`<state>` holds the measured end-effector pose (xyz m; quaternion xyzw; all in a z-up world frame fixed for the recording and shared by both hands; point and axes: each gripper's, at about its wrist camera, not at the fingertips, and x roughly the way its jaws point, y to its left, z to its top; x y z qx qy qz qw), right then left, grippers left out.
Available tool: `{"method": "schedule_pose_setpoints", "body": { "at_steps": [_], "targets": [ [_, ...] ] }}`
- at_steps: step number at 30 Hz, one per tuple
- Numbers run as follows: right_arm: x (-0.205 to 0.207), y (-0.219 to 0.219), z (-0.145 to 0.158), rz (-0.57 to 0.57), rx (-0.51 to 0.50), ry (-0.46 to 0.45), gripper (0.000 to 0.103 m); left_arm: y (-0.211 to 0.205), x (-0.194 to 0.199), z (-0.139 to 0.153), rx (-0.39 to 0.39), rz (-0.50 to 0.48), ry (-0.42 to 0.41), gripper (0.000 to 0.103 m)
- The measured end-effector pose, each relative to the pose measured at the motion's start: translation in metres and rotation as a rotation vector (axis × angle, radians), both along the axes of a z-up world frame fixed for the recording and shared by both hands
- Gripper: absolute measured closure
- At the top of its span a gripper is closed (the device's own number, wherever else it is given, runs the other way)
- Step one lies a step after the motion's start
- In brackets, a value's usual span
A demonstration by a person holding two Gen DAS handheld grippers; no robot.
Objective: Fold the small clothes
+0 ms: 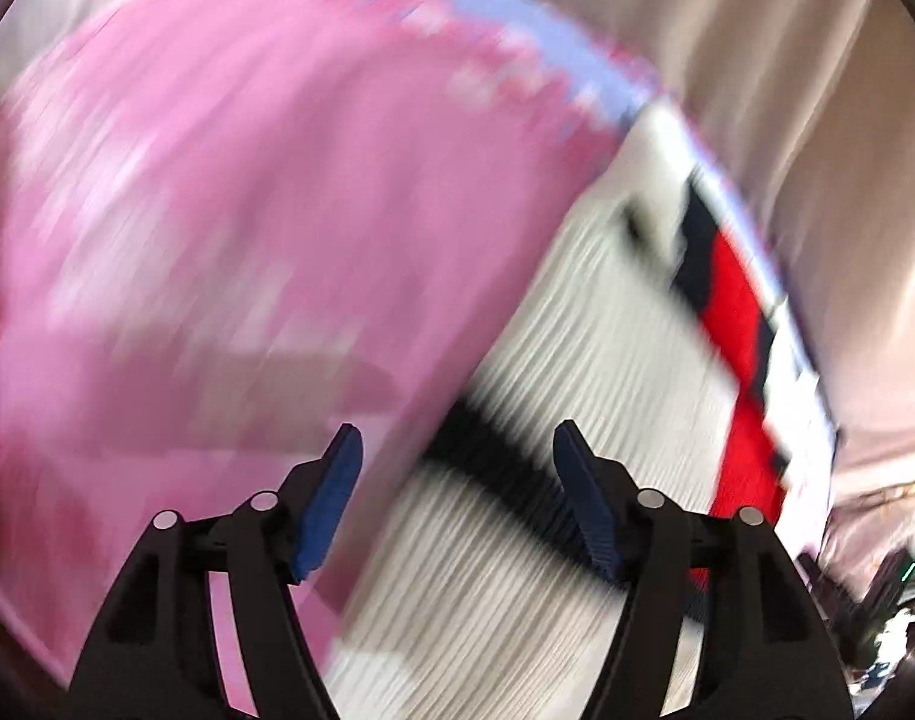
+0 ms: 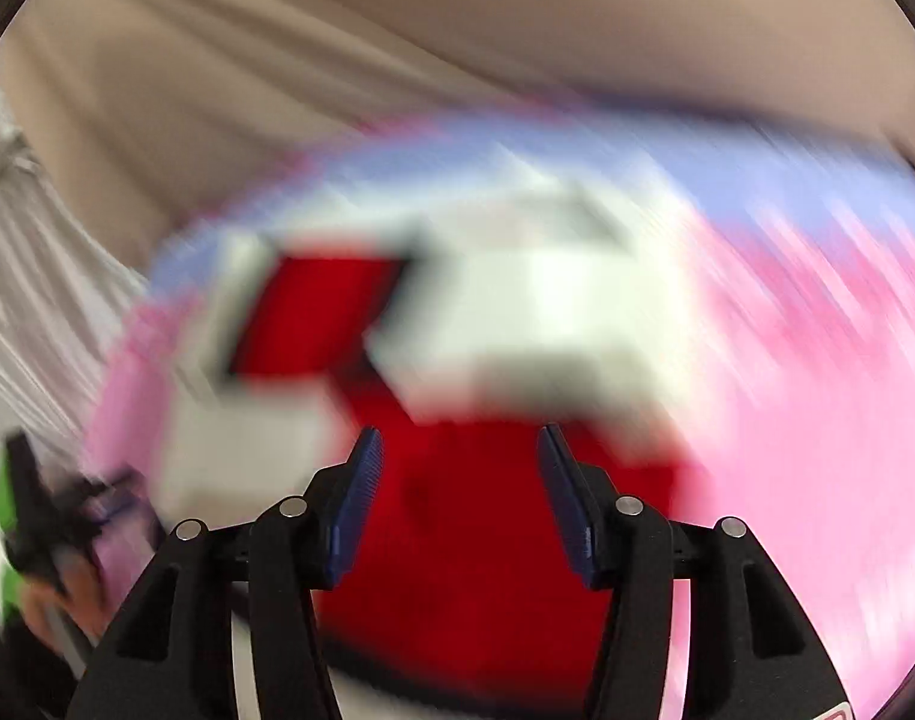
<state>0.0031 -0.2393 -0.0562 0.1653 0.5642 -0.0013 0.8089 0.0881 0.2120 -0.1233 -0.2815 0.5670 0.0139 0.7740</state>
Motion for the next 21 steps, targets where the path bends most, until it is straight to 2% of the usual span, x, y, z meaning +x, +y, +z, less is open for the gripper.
{"method": "schedule_pose_setpoints", "body": {
  "at_steps": [1,2,3,4,5,8,9,10,12,13,14,15,16,17,19,21],
  "targets": [
    [-0.027,-0.009,-0.007,-0.026,0.008,0.050,0.049,0.001,-0.028,-0.007,-0.016,0.008,0.036,0.037],
    [-0.063,-0.017,-0.019,-0.048,0.013,0.108,0.049,0.001,-0.045,-0.009,-0.029,0.011,0.031,0.036],
    [-0.090,-0.017,-0.030,-0.054,0.014,0.152,0.049,-0.001,-0.061,-0.007,-0.024,0.008,0.017,0.032],
    [-0.116,-0.013,-0.041,-0.043,0.021,0.198,0.049,-0.006,-0.074,-0.008,-0.014,-0.002,0.046,0.024],
    [-0.131,-0.005,-0.048,-0.019,0.033,0.216,0.049,-0.011,-0.083,-0.009,-0.022,-0.015,0.061,0.021],
    [-0.147,0.025,-0.057,0.094,0.060,0.201,0.049,-0.029,-0.101,-0.008,-0.016,-0.067,0.061,0.017],
    [-0.146,0.036,-0.055,0.137,0.015,0.169,0.041,-0.034,-0.106,-0.007,0.006,-0.080,0.049,0.017],
    [-0.144,0.044,-0.054,0.170,-0.002,0.146,0.041,-0.036,-0.108,-0.009,0.016,-0.087,0.046,0.018],
    [-0.135,0.058,-0.054,0.229,-0.026,0.098,0.041,-0.039,-0.107,-0.008,0.052,-0.095,0.040,0.037],
    [-0.130,0.059,-0.053,0.229,-0.025,0.083,0.047,-0.043,-0.105,-0.008,0.047,-0.106,0.042,0.064],
    [-0.129,0.059,-0.053,0.223,-0.004,0.074,0.056,-0.044,-0.102,-0.009,0.002,-0.115,0.052,0.091],
    [-0.125,0.058,-0.054,0.215,0.037,0.074,0.093,-0.041,-0.101,-0.010,-0.065,-0.107,0.067,0.091],
    [-0.122,0.049,-0.048,0.182,0.094,0.057,0.091,-0.038,-0.103,-0.006,-0.104,-0.062,0.062,0.092],
    [-0.120,0.045,-0.037,0.166,0.107,0.022,0.091,-0.037,-0.105,0.001,-0.111,-0.049,0.047,0.092],
    [-0.125,0.024,-0.008,0.125,0.108,-0.046,0.093,-0.040,-0.112,0.021,-0.089,-0.073,0.035,0.093],
    [-0.140,0.001,0.013,0.078,0.106,-0.074,0.093,-0.042,-0.124,0.034,-0.097,-0.105,0.034,0.093]
  ]
}}
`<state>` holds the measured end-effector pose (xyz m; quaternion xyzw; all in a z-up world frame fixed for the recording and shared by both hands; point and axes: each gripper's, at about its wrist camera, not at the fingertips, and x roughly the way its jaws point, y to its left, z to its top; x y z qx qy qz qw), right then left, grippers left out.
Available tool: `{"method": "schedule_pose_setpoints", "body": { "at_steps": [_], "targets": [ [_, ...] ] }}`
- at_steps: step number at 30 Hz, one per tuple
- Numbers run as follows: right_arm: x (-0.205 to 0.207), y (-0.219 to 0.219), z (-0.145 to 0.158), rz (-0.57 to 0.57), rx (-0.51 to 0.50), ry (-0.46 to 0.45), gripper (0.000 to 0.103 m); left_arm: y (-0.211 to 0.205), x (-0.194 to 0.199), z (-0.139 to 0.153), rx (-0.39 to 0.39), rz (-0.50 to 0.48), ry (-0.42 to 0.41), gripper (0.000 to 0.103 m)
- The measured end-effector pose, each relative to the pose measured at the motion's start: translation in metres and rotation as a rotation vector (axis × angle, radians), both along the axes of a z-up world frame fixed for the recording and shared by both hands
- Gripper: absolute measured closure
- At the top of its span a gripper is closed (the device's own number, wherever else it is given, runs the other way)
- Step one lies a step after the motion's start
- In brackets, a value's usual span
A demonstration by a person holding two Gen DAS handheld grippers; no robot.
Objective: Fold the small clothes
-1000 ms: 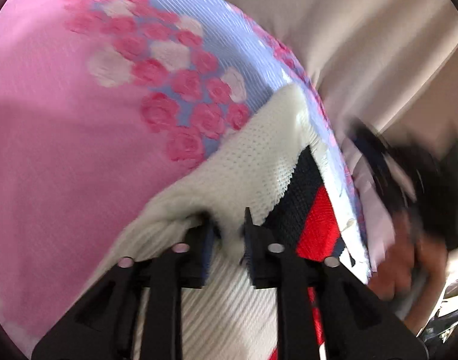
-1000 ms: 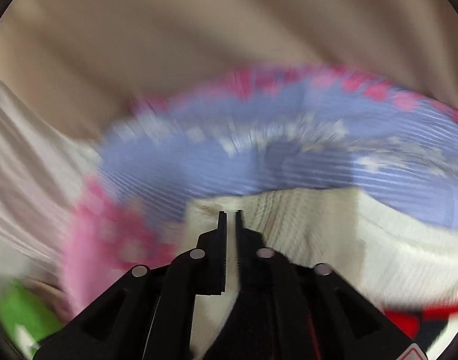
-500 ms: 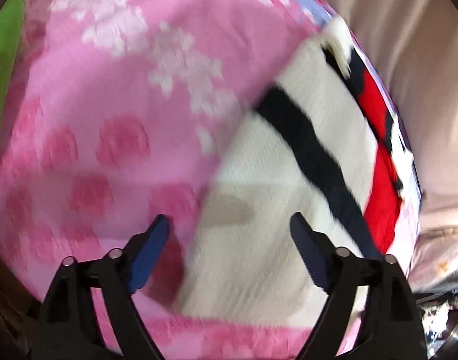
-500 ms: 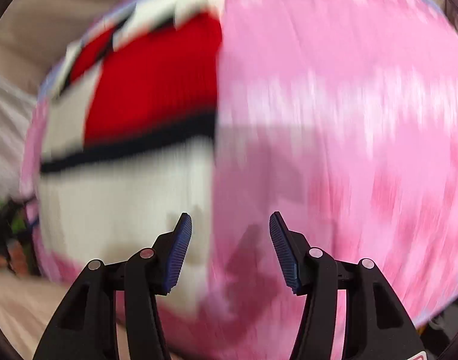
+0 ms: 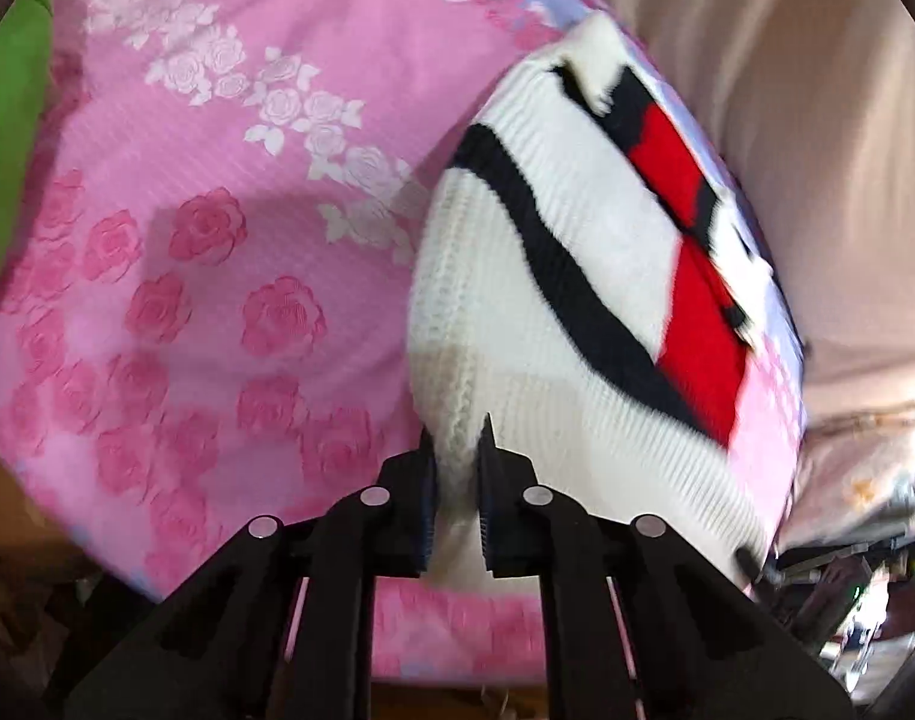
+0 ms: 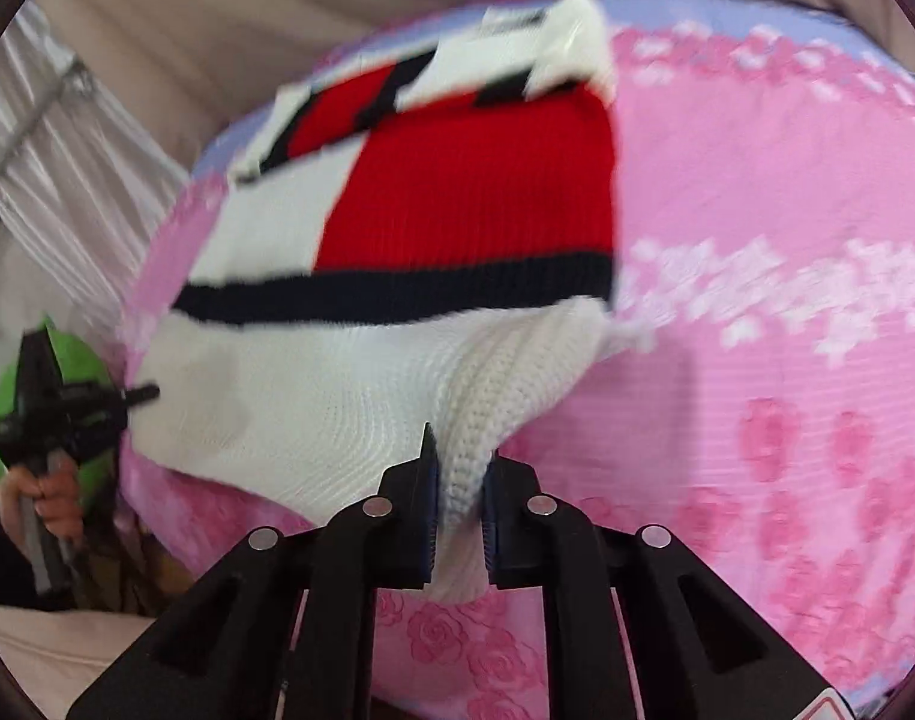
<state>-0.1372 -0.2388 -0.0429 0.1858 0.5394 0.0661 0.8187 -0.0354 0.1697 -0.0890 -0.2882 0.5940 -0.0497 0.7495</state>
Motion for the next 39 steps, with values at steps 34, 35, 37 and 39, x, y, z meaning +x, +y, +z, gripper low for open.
{"method": "schedule_pose_setpoints", "body": {
  "at_steps": [34,35,37,39],
  "targets": [
    [0.145,-0.132,-0.014,-0.464,0.193,-0.124,0.080,-0.088,0.173,0.002,0.084,0.007,-0.164,0.066],
    [0.139,-0.137,-0.003,-0.471,0.197,-0.164,0.071,-0.079,0.166,0.012,0.070,0.032,-0.216,0.049],
    [0.123,-0.138,0.017,-0.445,0.165,-0.232,0.055,-0.066,0.147,0.032,0.068,0.040,-0.311,0.032],
    [0.109,-0.126,0.025,-0.366,0.079,-0.228,0.054,-0.059,0.124,0.043,0.084,-0.005,-0.380,0.024]
  ]
}}
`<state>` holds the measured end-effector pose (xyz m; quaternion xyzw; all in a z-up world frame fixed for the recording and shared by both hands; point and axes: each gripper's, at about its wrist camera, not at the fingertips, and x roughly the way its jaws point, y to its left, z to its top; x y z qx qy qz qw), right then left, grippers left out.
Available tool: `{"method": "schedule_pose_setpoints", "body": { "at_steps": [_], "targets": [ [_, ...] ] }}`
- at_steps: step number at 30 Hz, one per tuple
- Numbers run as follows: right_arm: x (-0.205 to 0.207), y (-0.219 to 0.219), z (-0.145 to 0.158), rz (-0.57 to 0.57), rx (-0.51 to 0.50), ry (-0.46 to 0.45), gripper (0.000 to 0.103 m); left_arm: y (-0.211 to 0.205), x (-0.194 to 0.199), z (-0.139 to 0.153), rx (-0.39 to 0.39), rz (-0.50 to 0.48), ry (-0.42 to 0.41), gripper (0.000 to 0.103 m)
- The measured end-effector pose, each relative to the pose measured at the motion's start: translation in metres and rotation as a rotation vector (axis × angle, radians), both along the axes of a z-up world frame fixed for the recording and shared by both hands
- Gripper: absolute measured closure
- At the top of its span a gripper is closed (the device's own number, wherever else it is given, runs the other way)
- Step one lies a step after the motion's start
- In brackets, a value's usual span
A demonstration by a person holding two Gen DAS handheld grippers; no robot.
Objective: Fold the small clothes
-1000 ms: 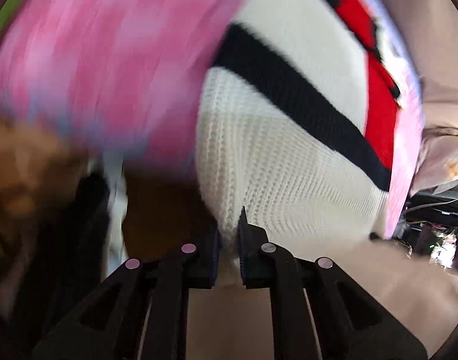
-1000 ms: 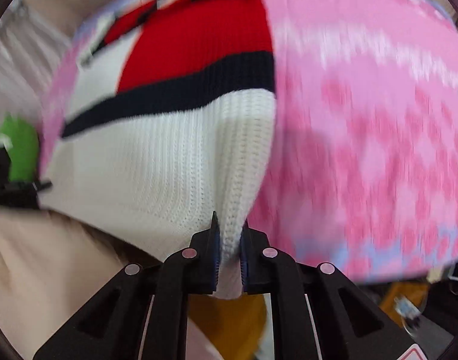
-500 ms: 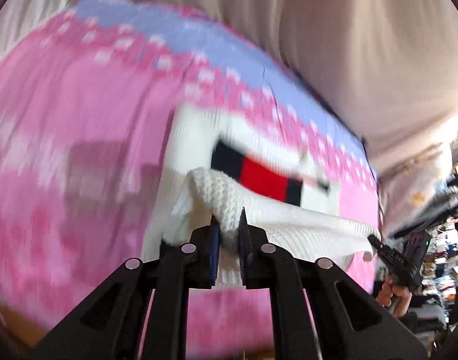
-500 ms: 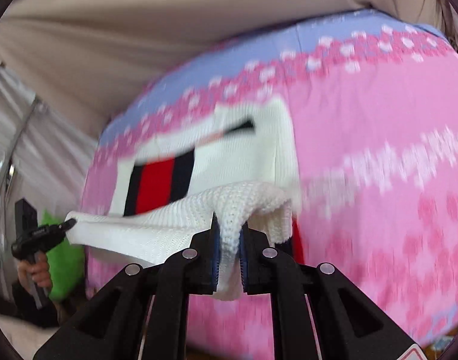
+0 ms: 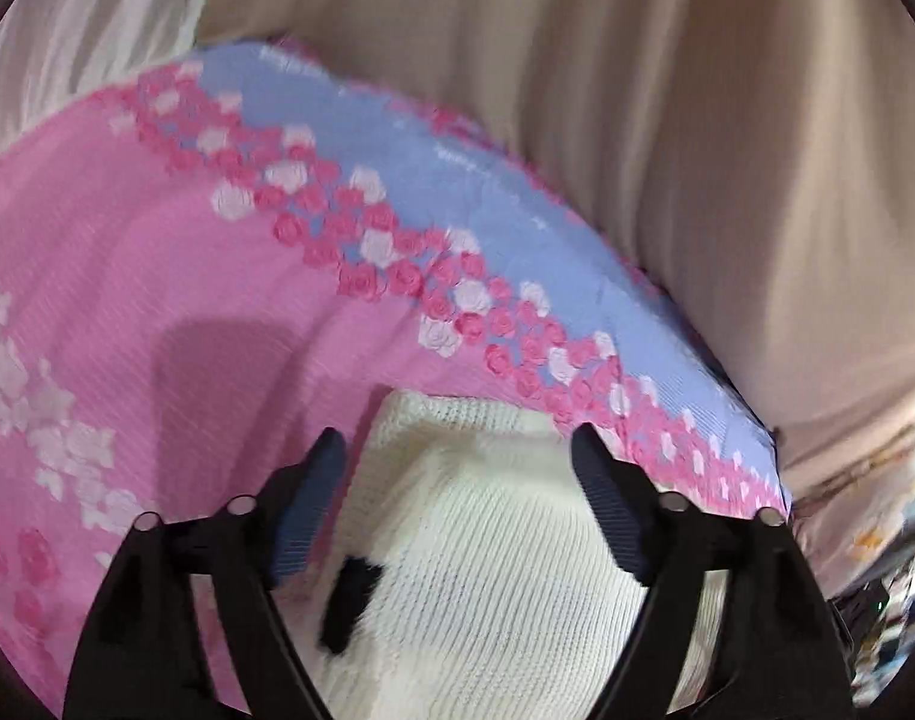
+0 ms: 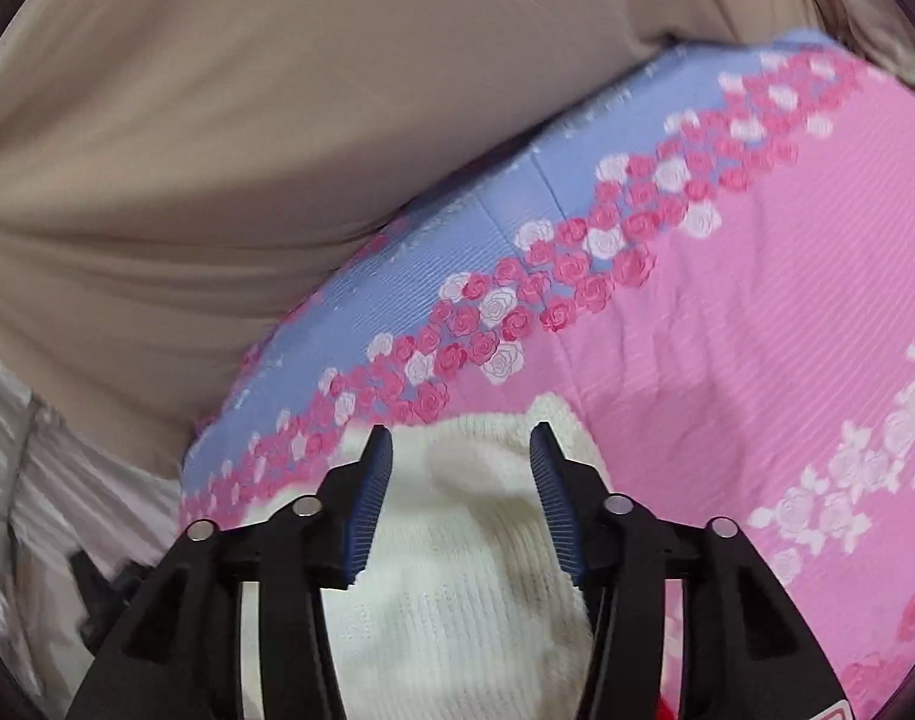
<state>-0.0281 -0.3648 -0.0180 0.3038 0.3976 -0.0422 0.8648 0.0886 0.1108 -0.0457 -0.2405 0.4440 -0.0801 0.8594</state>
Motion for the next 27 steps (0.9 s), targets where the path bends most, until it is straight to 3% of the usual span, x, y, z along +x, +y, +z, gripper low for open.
{"method": "schedule_pose_setpoints", "body": {
  "at_steps": [4,6,9,10,11,12,13,15,18,22,25,27],
  "targets": [
    [-0.033,0.029,-0.025,0.082,-0.162,0.089,0.051,-0.012,-0.026,-0.024,0.114,-0.068,0.059,0.020],
    [-0.040,0.035,-0.037,0.091,-0.185,0.131,0.051,-0.018,-0.041,-0.047,0.115,-0.069,0.134,0.024],
    [-0.049,0.043,-0.061,0.088,-0.225,0.206,0.051,-0.022,-0.051,-0.067,0.075,-0.071,0.213,0.056],
    [-0.052,0.043,-0.065,0.080,-0.211,0.206,0.053,-0.021,-0.052,-0.072,0.068,-0.066,0.244,0.076],
    [-0.054,0.041,-0.065,0.072,-0.197,0.204,0.058,-0.018,-0.053,-0.072,0.060,-0.063,0.250,0.083],
    [-0.055,0.039,-0.064,0.068,-0.183,0.203,0.084,-0.015,-0.053,-0.070,0.049,-0.061,0.252,0.085],
    [-0.056,0.035,-0.062,0.066,-0.159,0.205,0.095,-0.009,-0.051,-0.066,0.037,-0.058,0.260,0.087],
    [-0.061,0.021,-0.054,0.047,-0.083,0.187,0.096,0.003,-0.048,-0.057,0.022,-0.056,0.269,0.089],
    [-0.074,0.001,-0.038,0.001,-0.082,0.174,0.097,0.017,-0.048,-0.057,0.022,-0.046,0.305,0.094],
    [-0.098,-0.028,-0.067,-0.053,-0.034,0.266,0.097,0.033,-0.050,-0.079,-0.013,-0.022,0.368,0.094],
    [-0.099,-0.023,-0.097,-0.009,0.027,0.333,0.095,0.018,-0.047,-0.070,0.075,-0.068,0.354,0.091],
    [-0.096,-0.014,-0.088,-0.002,-0.008,0.326,0.088,0.009,-0.045,-0.052,0.110,-0.100,0.323,0.087]
  ]
}}
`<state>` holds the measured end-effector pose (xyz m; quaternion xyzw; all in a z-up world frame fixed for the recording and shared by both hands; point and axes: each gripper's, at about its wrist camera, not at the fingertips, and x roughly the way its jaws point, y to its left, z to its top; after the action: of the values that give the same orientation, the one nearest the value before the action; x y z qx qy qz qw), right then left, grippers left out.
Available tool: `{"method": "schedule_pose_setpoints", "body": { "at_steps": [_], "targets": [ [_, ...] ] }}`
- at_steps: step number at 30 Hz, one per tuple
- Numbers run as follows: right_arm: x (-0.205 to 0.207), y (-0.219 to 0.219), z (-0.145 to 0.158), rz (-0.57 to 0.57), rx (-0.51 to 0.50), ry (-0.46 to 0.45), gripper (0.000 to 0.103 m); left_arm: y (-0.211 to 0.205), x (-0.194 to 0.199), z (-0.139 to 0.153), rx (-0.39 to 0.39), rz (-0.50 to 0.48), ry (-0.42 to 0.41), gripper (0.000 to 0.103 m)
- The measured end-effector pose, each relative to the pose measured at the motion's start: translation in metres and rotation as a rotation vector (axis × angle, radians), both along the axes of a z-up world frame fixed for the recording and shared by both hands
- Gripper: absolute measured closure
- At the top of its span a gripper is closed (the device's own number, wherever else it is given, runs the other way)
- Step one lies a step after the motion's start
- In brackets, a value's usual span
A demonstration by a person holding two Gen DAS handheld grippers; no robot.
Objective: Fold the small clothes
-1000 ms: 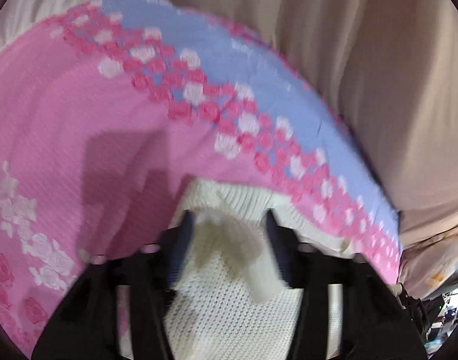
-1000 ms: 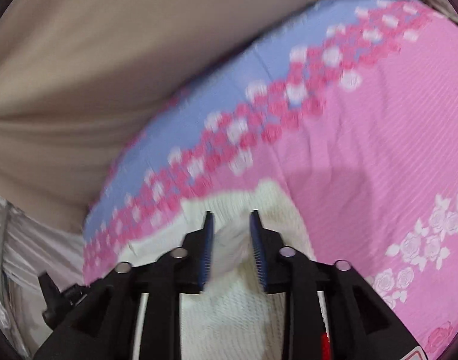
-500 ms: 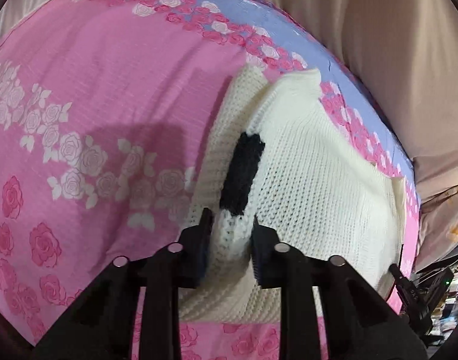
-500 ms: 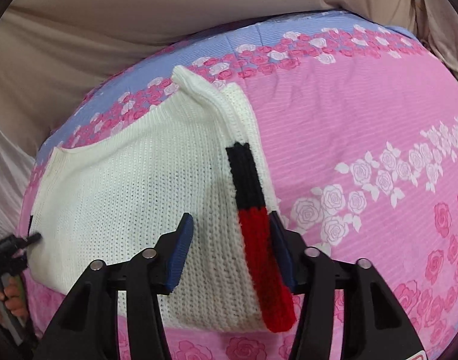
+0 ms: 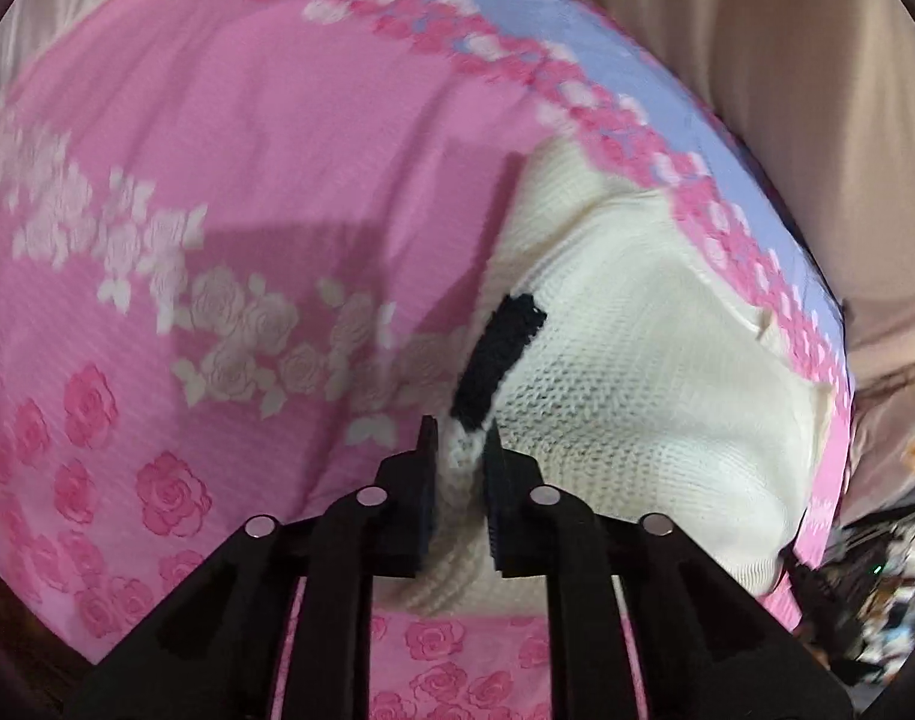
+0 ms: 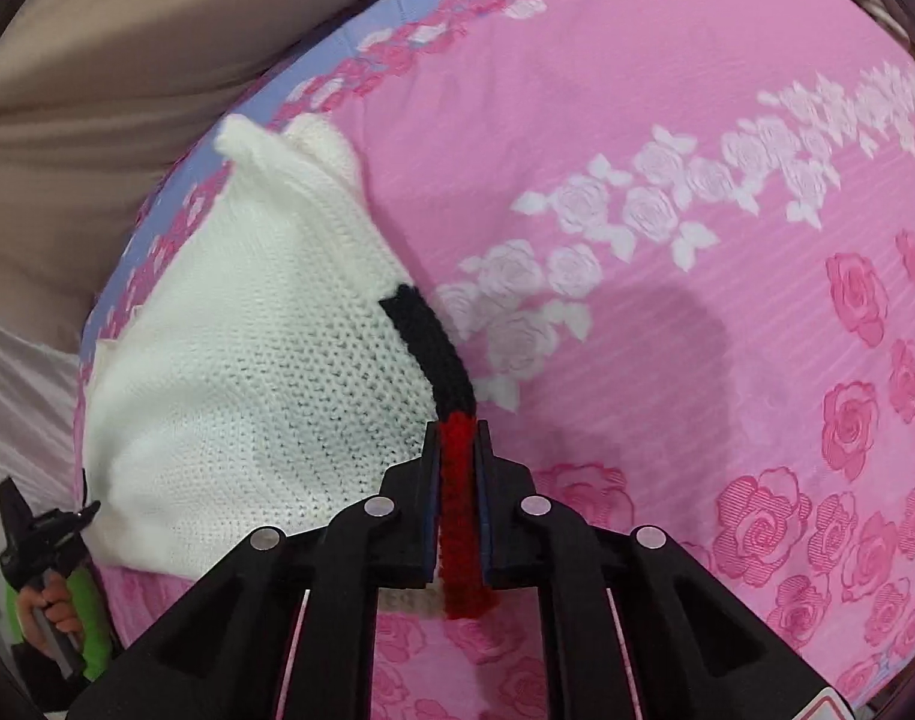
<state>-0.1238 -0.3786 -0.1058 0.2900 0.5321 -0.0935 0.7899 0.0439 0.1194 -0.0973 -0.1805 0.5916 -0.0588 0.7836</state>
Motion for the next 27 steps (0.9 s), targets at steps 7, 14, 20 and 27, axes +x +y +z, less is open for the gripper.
{"method": "schedule_pose_setpoints", "body": {
  "at_steps": [7,14,20,27],
  "targets": [
    [0.047,0.016,0.067,0.085,-0.166,-0.115,0.050,-0.032,0.051,0.057,0.050,-0.037,-0.206,0.040],
    [0.147,0.042,0.036,0.188,-0.241,-0.071,0.051,-0.076,0.106,-0.013,0.113,-0.139,-0.044,0.097],
    [0.160,0.037,0.059,0.210,-0.237,-0.141,0.097,-0.039,0.109,0.013,0.057,0.024,-0.110,0.098],
    [0.175,0.007,0.014,0.162,-0.104,-0.008,0.089,-0.037,0.118,-0.014,0.065,0.018,-0.071,0.092]
  ]
}}
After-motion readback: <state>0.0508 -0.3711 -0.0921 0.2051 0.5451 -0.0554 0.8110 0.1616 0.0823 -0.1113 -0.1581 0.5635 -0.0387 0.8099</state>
